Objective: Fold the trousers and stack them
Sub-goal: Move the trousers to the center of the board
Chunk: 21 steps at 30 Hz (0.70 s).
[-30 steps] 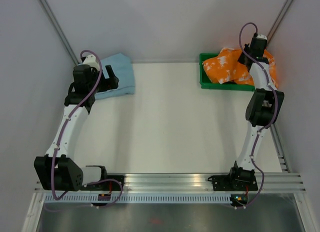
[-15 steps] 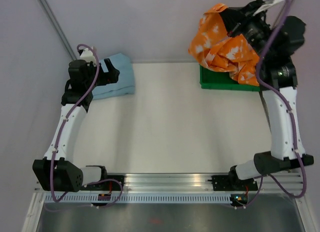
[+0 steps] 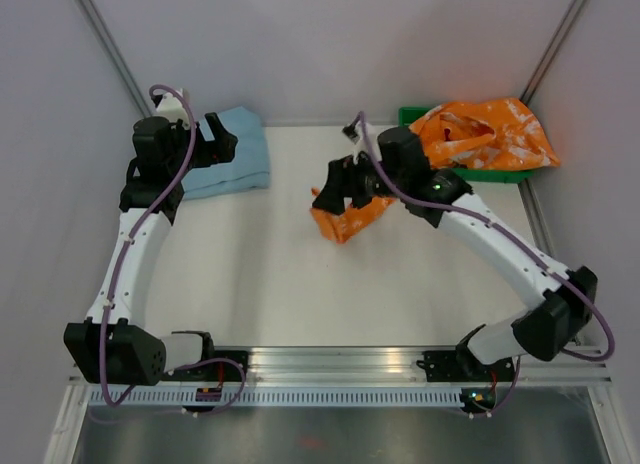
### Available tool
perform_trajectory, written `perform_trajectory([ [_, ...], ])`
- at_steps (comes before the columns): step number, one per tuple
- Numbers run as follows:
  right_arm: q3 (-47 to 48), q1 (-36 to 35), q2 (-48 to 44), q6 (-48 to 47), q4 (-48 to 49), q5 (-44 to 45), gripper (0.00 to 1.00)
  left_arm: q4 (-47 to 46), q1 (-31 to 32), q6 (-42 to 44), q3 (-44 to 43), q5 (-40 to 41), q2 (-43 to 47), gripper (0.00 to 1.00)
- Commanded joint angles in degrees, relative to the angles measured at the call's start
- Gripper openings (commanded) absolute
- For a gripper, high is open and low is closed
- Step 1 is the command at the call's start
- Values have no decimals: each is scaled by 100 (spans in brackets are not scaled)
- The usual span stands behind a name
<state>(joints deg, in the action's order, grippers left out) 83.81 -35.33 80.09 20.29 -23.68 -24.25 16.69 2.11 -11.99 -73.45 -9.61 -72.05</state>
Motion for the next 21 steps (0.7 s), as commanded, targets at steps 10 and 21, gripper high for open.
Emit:
perform_trajectory([
  [10,1599,2482,864,-510,-1217,3029,98,-104,9,-67,-196,-50,-204,100],
  [21,2210,4763,3344,440,-682,2953,98,-78,9,-137,-275,-77,-582,100],
])
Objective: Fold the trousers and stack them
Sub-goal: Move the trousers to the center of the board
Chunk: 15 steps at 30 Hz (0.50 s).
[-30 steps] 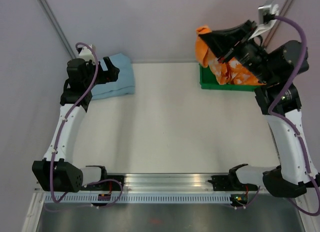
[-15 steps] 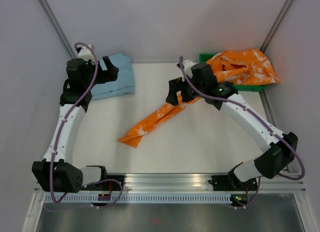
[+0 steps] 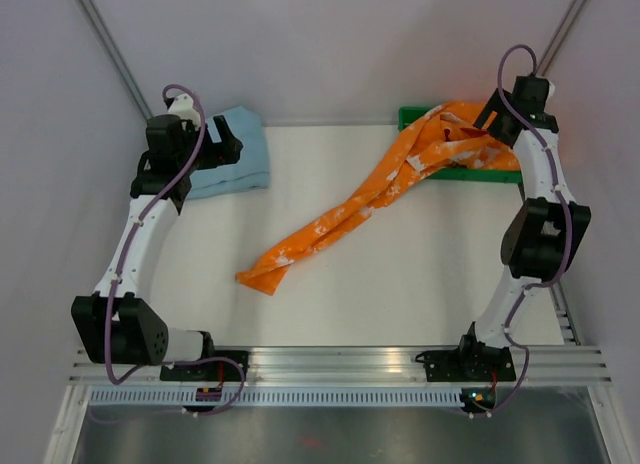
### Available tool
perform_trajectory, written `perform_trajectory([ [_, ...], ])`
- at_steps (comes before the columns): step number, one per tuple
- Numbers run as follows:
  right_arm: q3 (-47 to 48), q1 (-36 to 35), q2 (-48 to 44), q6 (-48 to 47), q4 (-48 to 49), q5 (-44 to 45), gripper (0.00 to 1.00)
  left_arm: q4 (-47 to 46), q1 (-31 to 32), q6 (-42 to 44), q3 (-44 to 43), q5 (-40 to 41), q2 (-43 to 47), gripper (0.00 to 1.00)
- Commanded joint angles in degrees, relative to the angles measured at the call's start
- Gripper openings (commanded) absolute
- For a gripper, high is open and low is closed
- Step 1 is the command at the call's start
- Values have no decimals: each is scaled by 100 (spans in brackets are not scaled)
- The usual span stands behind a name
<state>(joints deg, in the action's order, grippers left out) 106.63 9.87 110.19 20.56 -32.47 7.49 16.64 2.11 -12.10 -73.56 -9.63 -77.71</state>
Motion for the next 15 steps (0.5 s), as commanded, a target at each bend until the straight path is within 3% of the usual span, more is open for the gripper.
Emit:
perform_trajectory([
  [1,6,244,458,379,258,-300,98,-65,9,-135,-255,-66,-33,100],
  [6,446,244,1283,414,214,-643,97,49,9,-144,-238,57,-86,100],
  [9,473,244,1443,432,504,-905,90,76,9,-152,-220,58,-86,100],
  [11,306,226,1435,484,906,-1107,79,93,9,-161,-194,40,-86,100],
  [13,218,208,1409,545,1163,-1301,10,93,9,-188,-150,22,-86,100],
  [14,235,191,1391,581,1164,-1311,0,102,9,-196,-141,14,-86,100],
  [15,236,147,1295,581,1181,-1363,0,128,9,-214,-141,-4,-86,100],
])
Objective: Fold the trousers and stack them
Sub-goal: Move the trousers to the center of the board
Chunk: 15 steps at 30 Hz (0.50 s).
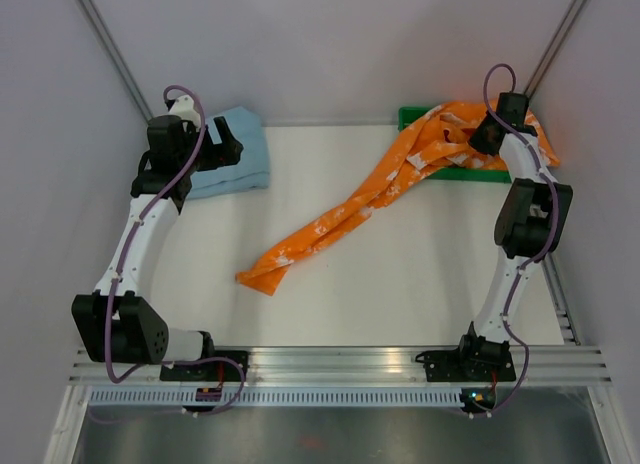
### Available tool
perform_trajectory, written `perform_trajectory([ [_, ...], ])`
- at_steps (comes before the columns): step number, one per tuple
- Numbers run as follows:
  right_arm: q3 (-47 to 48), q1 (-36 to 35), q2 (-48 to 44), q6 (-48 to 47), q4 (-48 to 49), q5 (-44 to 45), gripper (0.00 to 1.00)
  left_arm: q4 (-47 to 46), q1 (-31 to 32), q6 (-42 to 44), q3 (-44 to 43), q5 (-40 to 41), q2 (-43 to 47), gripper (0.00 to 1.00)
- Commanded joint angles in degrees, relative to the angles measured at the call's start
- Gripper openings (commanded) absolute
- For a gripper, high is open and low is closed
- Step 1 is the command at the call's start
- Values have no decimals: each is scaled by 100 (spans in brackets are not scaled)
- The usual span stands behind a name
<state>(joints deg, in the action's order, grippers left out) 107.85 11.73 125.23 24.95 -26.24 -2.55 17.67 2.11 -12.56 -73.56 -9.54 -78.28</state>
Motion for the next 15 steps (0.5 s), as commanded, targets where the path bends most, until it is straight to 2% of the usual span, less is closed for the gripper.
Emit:
perform_trajectory([
  [1,96,-91,-288,11,637,-456,0,35,9,-177,-141,-30,-21,100],
  [7,165,-785,-1561,-798,726,-518,0,70,9,-116,-88,-153,85,100],
  [9,462,-1022,-2036,-790,533,-851,0,122,9,-98,-97,-154,102,100],
  [11,753,-1146,-2491,-895,147,-1545,0,236,9,-107,-158,-75,102,100],
  [13,913,-1716,-2870,-1123,-4,-1871,0,289,9,-54,-185,-48,155,100],
  [15,582,-2294,-3495,-1168,127,-2091,0,298,9,25,-185,-30,216,100],
])
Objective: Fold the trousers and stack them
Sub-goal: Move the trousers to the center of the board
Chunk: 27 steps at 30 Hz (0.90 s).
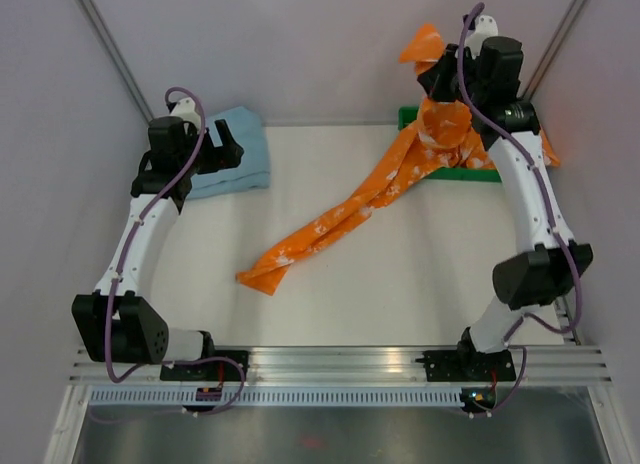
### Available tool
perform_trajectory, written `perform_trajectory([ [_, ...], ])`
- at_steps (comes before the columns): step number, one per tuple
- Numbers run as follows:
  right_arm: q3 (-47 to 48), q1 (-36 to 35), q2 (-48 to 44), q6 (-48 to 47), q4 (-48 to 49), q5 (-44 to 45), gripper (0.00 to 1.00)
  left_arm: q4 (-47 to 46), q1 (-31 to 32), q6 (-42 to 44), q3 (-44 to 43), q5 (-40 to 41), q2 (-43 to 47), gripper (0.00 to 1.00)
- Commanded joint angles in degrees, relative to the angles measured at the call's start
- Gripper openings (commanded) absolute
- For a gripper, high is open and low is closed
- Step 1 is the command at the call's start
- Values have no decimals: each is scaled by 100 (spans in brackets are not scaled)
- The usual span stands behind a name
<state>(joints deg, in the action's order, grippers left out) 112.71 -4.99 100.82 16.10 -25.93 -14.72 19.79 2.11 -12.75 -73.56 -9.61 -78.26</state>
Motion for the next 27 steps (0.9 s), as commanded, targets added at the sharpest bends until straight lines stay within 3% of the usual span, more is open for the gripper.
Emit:
perform_trajectory([
  [1,-72,-817,-1247,-187,350,-1136,0,104,9,80,-202,-15,241,100],
  [6,-635,-2214,-1820,552,493,-1253,0,402,9,124,-422,765,416,100],
  [8,-644,-3037,-1724,509,221,-1121,0,473,9,89,-466,1308,495,100],
  [13,-1065,-4149,-1390,105,-340,-1033,1,640,-26,-104,-475,2260,557,100],
  [14,-1197,-4167,-1311,43,-403,-963,14,701,-35,-165,-484,2409,549,100],
  [15,-1485,-4168,-1275,-44,-499,-876,54,728,-35,-175,-484,2446,549,100],
  [16,-1601,-4176,-1231,-158,-744,-492,66,754,-44,-192,-493,2472,549,100],
  [17,-1655,-4159,-1135,-273,-903,-236,90,798,-53,-219,-501,2542,557,100],
  [20,-1559,-3845,-1037,-502,-1414,539,98,903,-70,-306,-528,2805,540,100],
  [22,-1663,-3388,-1256,-345,-1328,410,98,965,-149,-411,-537,2929,522,100],
  [23,-1856,-2794,-1353,-240,-1240,252,98,1000,-184,-438,-545,2886,513,100],
  [26,-1980,-1869,-1512,-98,-1212,538,98,957,-386,-386,-519,2273,522,100],
  [27,-1954,-1726,-1469,-194,-1412,1280,98,817,-378,-264,-493,1896,531,100],
])
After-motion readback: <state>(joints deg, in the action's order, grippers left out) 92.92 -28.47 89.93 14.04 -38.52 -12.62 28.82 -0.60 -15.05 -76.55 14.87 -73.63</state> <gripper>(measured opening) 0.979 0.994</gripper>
